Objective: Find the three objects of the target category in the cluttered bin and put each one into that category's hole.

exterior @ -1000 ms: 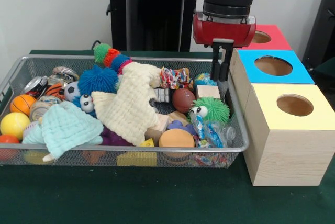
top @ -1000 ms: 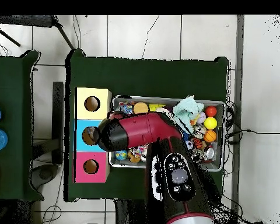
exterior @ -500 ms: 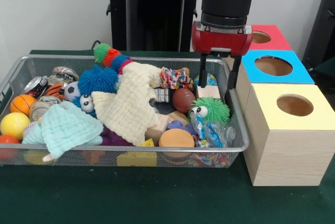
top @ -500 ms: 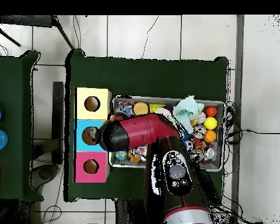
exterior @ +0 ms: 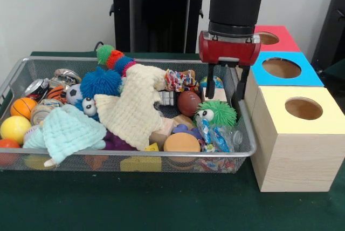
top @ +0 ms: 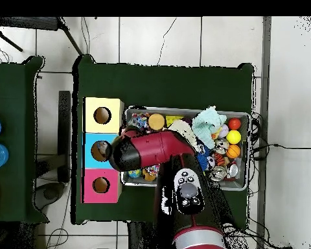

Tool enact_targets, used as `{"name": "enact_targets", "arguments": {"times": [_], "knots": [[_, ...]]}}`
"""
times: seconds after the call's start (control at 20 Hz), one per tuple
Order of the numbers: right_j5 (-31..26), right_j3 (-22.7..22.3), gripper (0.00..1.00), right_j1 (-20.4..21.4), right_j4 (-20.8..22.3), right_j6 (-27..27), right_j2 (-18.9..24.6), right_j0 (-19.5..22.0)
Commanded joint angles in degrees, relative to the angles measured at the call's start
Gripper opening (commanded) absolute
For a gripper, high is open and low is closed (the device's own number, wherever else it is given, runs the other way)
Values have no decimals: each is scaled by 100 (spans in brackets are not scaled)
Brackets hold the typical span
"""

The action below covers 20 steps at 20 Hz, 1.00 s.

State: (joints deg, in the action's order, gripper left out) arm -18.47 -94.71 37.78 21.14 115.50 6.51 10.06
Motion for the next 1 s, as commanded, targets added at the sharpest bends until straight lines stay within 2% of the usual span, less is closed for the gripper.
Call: {"name": "enact_targets", "arguments": {"times": [0.05, 0.35, 0.55, 0.75, 1.0], "knots": [[961, 165, 100, -532, 301, 736, -365, -16], [1448, 246, 100, -722, 380, 503, -610, -40], [1304, 200, 100, -631, 374, 199, -475, 114], [1297, 63, 100, -618, 383, 158, -424, 128], [1278, -36, 100, -664, 467, -37, -75, 376]]}}
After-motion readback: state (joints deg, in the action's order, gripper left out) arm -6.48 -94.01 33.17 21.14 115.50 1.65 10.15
